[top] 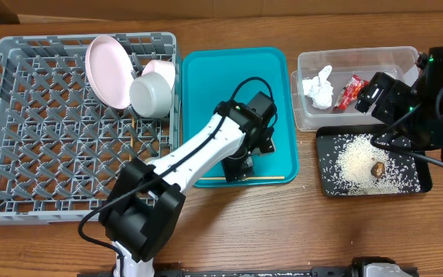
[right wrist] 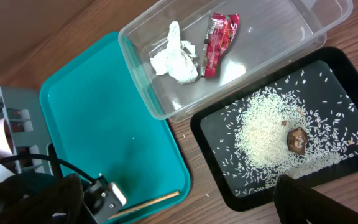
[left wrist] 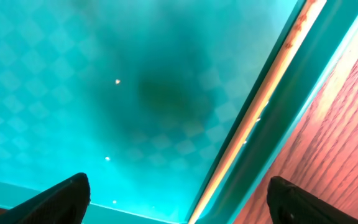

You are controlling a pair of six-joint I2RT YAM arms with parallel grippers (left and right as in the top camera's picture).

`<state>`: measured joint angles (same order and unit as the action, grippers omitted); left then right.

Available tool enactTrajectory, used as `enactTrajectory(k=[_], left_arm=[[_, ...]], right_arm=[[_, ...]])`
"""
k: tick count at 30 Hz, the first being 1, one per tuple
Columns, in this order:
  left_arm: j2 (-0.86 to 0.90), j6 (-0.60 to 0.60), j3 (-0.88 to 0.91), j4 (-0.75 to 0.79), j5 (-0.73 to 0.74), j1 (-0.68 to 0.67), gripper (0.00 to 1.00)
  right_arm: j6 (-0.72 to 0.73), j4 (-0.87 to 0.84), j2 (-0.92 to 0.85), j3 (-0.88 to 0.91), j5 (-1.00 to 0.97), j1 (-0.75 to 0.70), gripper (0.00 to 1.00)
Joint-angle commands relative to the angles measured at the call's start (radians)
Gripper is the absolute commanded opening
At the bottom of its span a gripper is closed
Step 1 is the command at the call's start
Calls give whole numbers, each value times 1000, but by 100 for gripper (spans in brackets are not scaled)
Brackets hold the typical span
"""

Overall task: Sort waste into correct bins and load items into the dishwasher
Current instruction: 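Grasp the second chopstick with the left gripper and lift it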

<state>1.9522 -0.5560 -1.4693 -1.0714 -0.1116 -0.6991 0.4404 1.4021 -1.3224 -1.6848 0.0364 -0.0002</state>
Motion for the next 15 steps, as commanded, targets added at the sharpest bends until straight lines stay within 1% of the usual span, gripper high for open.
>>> enactTrajectory(k=[1, 8, 15], left_arm=[[-9, 21, 42, 23, -29, -16, 93], [-9, 16, 108, 107, -33, -15, 95], [-9, 2, 141, 149, 14, -15, 97]], right_arm=[[2, -5, 0, -14, -13, -2, 100], [2, -5, 0, -14, -13, -2, 100], [2, -5, 0, -14, -13, -2, 100]])
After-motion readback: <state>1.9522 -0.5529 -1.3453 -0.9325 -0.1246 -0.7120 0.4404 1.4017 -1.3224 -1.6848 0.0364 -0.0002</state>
